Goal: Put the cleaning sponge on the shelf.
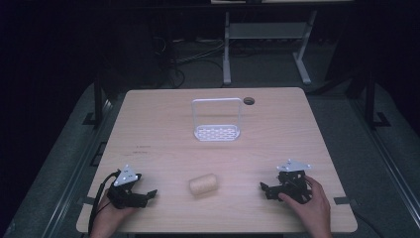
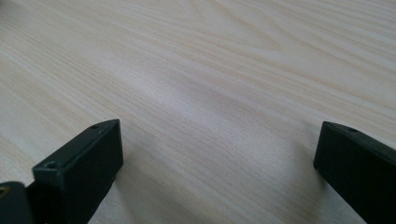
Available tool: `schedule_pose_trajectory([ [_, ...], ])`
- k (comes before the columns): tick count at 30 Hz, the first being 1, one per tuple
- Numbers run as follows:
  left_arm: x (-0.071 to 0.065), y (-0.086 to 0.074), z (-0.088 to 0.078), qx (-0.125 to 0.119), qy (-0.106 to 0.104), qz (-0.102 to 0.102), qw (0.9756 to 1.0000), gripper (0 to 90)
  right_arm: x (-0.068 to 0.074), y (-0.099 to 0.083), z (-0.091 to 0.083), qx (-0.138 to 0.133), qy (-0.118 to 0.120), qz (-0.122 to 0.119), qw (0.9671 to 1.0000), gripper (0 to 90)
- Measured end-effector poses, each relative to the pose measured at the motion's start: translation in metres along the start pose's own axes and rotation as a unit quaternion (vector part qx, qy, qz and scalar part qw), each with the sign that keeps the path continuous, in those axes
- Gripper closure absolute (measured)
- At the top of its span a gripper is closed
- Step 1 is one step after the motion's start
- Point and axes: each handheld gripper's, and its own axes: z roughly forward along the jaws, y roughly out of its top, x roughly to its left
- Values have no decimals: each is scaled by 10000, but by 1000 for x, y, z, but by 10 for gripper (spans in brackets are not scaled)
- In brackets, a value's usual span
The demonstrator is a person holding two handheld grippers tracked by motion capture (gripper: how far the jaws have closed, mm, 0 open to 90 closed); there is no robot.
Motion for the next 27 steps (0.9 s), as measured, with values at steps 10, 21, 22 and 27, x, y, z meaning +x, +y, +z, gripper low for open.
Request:
schedule_pose_trajectory([
  [10, 0, 0, 0, -2, 3, 1, 10000, 129, 0, 0, 0, 1, -2, -8, 10000, 9],
  [21, 0, 0, -1, 5, -61, 42, 10000, 130, 0, 0, 0, -1, -3, -5, 10000, 9],
  [22, 0, 0, -1, 10, -75, 51, 10000, 133, 0, 0, 0, 0, -3, -4, 10000, 10],
  [27, -2, 1, -3, 36, -110, 106, 9999, 134, 0, 0, 0, -1, -2, -2, 10000, 9],
])
